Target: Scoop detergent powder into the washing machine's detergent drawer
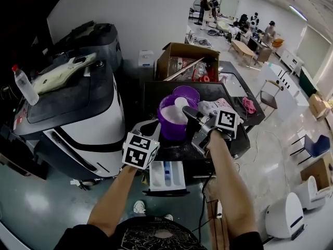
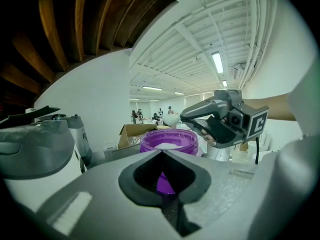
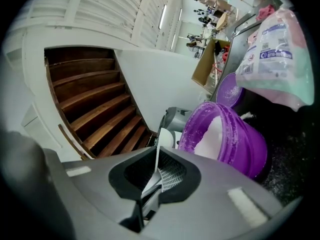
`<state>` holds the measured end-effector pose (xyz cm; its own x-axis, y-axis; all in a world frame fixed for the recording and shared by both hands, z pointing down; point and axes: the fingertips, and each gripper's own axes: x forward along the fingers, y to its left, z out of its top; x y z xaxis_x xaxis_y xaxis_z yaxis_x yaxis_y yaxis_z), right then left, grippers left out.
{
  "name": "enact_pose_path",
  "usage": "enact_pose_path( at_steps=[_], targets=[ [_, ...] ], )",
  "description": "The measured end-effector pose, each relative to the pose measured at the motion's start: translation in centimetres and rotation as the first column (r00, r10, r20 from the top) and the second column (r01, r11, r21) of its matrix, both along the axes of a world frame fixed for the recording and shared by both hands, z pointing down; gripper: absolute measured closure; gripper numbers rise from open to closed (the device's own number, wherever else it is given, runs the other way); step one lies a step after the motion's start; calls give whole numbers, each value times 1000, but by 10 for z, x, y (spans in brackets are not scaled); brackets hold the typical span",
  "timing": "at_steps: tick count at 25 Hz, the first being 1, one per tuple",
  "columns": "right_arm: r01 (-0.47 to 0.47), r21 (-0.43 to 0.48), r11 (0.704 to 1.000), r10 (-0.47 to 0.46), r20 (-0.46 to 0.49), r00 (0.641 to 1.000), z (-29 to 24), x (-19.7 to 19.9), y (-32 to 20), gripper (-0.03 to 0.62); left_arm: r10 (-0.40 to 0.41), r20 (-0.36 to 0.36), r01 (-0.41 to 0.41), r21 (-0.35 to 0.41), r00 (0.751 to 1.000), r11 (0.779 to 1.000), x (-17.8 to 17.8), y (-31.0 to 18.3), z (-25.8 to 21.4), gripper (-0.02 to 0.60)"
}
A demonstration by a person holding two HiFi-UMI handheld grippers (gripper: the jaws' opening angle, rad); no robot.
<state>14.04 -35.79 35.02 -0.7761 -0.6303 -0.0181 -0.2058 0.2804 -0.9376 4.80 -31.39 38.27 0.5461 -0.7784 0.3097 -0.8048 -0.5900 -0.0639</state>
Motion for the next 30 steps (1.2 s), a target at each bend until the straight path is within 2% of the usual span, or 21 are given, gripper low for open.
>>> enact_pose_path(
  at_steps=[7, 16, 30],
  targets=[
    [45, 5, 999, -45, 4, 999, -2, -1, 10, 558, -60, -6, 60, -1, 998, 998, -1, 10, 6, 580],
    [80, 14, 997, -80, 5, 997, -2, -5, 24, 558, -101, -2, 101, -6, 995, 995, -6, 24, 12, 580],
    [62, 24, 998, -63, 18, 998, 4, -28, 64, 558, -82, -3, 82, -10, 997, 997, -39, 56, 17, 580]
  ],
)
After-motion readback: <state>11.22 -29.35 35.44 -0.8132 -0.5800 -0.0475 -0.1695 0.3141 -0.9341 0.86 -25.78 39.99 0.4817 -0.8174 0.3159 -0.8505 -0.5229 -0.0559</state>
